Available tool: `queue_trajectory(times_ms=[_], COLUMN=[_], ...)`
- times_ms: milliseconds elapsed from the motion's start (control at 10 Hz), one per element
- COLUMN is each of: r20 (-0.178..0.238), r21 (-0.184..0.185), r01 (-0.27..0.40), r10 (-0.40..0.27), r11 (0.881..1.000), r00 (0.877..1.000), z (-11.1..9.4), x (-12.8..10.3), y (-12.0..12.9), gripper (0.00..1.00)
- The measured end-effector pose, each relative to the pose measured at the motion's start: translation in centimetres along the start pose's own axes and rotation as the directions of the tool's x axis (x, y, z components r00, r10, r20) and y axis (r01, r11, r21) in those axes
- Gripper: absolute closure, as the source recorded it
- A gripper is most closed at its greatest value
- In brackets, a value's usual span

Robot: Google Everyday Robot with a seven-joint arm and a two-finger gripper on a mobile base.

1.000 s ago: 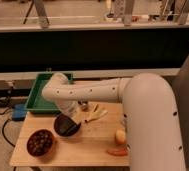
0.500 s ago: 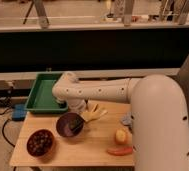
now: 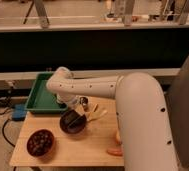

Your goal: Wipe purple bowl with eraser

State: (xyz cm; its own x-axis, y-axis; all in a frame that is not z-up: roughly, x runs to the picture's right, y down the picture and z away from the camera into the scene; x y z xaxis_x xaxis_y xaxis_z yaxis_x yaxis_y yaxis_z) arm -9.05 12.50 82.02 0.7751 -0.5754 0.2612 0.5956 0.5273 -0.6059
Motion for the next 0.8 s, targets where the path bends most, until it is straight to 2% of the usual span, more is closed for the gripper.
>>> queue_trajectory(times_ms=[200,400,800], r20=[0.016,0.029,0.043], r21=[0.015,0.021,0.002], r01=[0.026,0.043,0.055], r10=[-0.026,-0.044,-0.055], r11=[1.0,0.999,0.998], r00=[1.0,0.999,0.998], z=[-0.7,-1.1,-0.3], x=[-1.1,-2.3,-3.7], y=[0.1,1.4,4.3], gripper=[1.0,1.0,1.0])
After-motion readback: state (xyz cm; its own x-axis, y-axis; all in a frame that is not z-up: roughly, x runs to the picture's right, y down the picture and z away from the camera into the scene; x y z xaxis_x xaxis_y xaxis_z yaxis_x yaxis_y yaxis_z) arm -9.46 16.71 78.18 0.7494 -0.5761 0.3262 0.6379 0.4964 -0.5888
